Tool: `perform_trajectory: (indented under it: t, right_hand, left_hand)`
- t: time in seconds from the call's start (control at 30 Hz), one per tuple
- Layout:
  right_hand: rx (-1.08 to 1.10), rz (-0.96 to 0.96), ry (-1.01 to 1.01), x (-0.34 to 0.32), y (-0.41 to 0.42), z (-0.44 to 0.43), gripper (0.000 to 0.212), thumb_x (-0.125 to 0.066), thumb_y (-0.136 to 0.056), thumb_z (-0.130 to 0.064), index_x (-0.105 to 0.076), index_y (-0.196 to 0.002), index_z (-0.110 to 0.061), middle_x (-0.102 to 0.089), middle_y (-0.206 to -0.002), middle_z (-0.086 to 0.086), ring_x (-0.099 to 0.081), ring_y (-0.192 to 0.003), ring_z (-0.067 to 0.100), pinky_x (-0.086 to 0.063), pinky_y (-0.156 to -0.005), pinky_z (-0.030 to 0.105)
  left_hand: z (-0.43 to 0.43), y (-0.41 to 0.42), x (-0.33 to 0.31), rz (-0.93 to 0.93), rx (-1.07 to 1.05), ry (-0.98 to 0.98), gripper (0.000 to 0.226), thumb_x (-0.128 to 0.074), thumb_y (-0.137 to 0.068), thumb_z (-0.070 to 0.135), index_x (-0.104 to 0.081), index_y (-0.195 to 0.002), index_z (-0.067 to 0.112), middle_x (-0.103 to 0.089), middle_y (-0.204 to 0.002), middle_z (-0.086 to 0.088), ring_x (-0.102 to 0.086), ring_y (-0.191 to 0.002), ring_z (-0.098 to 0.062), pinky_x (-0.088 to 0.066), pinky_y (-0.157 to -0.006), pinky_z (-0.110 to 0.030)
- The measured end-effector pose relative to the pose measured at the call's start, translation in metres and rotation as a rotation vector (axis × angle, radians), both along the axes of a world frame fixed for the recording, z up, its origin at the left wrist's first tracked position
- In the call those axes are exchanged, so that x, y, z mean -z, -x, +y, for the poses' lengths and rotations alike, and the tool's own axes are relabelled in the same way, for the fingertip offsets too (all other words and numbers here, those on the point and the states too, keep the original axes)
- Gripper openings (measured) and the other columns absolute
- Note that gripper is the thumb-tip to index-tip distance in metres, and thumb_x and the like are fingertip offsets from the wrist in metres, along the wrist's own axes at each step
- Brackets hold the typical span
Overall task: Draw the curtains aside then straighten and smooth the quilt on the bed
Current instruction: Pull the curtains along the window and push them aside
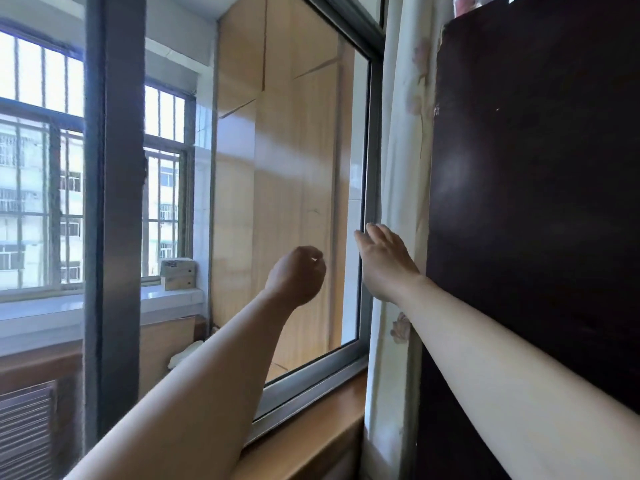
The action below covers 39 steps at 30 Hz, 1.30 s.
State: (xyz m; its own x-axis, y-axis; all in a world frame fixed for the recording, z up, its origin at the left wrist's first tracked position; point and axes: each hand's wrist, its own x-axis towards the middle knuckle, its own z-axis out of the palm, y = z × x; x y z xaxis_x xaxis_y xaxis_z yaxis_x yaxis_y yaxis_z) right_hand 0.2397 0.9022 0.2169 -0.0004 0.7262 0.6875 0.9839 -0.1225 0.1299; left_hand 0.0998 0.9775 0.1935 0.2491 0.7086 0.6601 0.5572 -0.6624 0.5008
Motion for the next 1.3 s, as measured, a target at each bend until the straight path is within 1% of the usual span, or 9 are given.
perform_trajectory:
  t: [0.2,0.4,0.6,0.87,0.97,1.03,1.1,1.2,1.3]
  right_hand:
    - [-0.099,0.048,-0.003,0.012,0.027,-0.028,0.066,-0.040,-0.090,0.002,-0.017,-0.150,-0.012,-0.013,-0.158,0.011,-0.006,-0.146,0.028,-0.011,-0.120,0.041]
    - [-0.123,0.040,-0.062,0.010,0.040,-0.063,0.064,-0.042,-0.088,-0.002,-0.022,-0.148,-0.009,-0.022,-0.154,0.012,-0.014,-0.143,0.028,-0.013,-0.118,0.039]
    - [-0.067,0.085,-0.052,0.014,0.055,-0.102,0.063,-0.042,-0.093,-0.006,-0.018,-0.150,-0.014,-0.014,-0.158,0.010,-0.006,-0.147,0.025,-0.007,-0.119,0.036]
    - [-0.043,0.203,-0.062,0.040,0.103,-0.171,0.061,-0.043,-0.093,-0.008,-0.021,-0.150,-0.015,-0.020,-0.156,0.006,-0.008,-0.146,0.020,-0.005,-0.117,0.032]
    - [-0.014,0.281,-0.059,0.056,0.123,-0.202,0.061,-0.044,-0.095,-0.009,-0.020,-0.150,-0.016,-0.019,-0.157,0.002,-0.008,-0.146,0.018,-0.004,-0.117,0.031]
    - [0.015,0.314,-0.066,0.070,0.134,-0.223,0.061,-0.045,-0.095,-0.008,-0.021,-0.150,-0.016,-0.022,-0.156,0.001,-0.010,-0.146,0.019,-0.005,-0.117,0.031]
    - [0.042,0.362,-0.078,0.085,0.143,-0.243,0.060,-0.047,-0.095,-0.007,-0.024,-0.150,-0.017,-0.024,-0.156,0.002,-0.011,-0.146,0.020,-0.008,-0.120,0.035]
    - [0.108,0.424,-0.088,0.109,0.148,-0.275,0.059,-0.051,-0.093,-0.006,-0.031,-0.148,-0.018,-0.029,-0.155,0.004,-0.014,-0.146,0.021,-0.012,-0.119,0.039]
    - [0.203,0.471,-0.124,0.129,0.150,-0.316,0.057,-0.053,-0.092,-0.006,-0.036,-0.145,-0.015,-0.034,-0.152,0.005,-0.019,-0.145,0.022,-0.014,-0.119,0.035]
  left_hand:
    - [-0.046,0.034,0.001,-0.048,0.010,-0.061,0.031,-0.051,-0.094,0.024,-0.065,-0.120,0.015,-0.068,-0.117,-0.005,-0.063,-0.107,-0.021,-0.048,-0.091,-0.029]
    - [-0.081,0.056,-0.004,-0.111,0.030,-0.076,0.030,-0.054,-0.093,0.027,-0.066,-0.119,0.019,-0.071,-0.108,-0.001,-0.065,-0.100,-0.018,-0.046,-0.084,-0.025]
    - [-0.116,0.087,0.004,-0.112,0.072,-0.096,0.031,-0.053,-0.094,0.029,-0.064,-0.122,0.020,-0.070,-0.110,0.000,-0.065,-0.098,-0.015,-0.049,-0.085,-0.028]
    - [-0.159,0.130,0.035,-0.128,0.235,0.034,0.028,-0.054,-0.093,0.028,-0.066,-0.118,0.023,-0.072,-0.105,0.001,-0.067,-0.095,-0.013,-0.053,-0.089,-0.036]
    - [-0.178,0.143,0.051,-0.138,0.294,0.094,0.026,-0.055,-0.092,0.028,-0.066,-0.116,0.026,-0.072,-0.095,0.006,-0.066,-0.087,-0.012,-0.053,-0.081,-0.030]
    - [-0.192,0.150,0.061,-0.147,0.334,0.115,0.026,-0.055,-0.092,0.027,-0.067,-0.115,0.026,-0.069,-0.084,0.010,-0.064,-0.077,-0.008,-0.048,-0.070,-0.024]
    - [-0.207,0.153,0.072,-0.162,0.395,0.130,0.024,-0.056,-0.092,0.026,-0.068,-0.113,0.026,-0.071,-0.085,0.009,-0.065,-0.077,-0.008,-0.043,-0.064,-0.018]
    - [-0.231,0.149,0.089,-0.188,0.473,0.157,0.023,-0.056,-0.092,0.025,-0.068,-0.112,0.025,-0.069,-0.087,0.014,-0.061,-0.079,0.006,-0.039,-0.063,-0.001]
    - [-0.258,0.139,0.105,-0.212,0.579,0.217,0.022,-0.056,-0.091,0.025,-0.069,-0.109,0.025,-0.070,-0.089,0.014,-0.061,-0.079,0.010,-0.042,-0.068,-0.002]
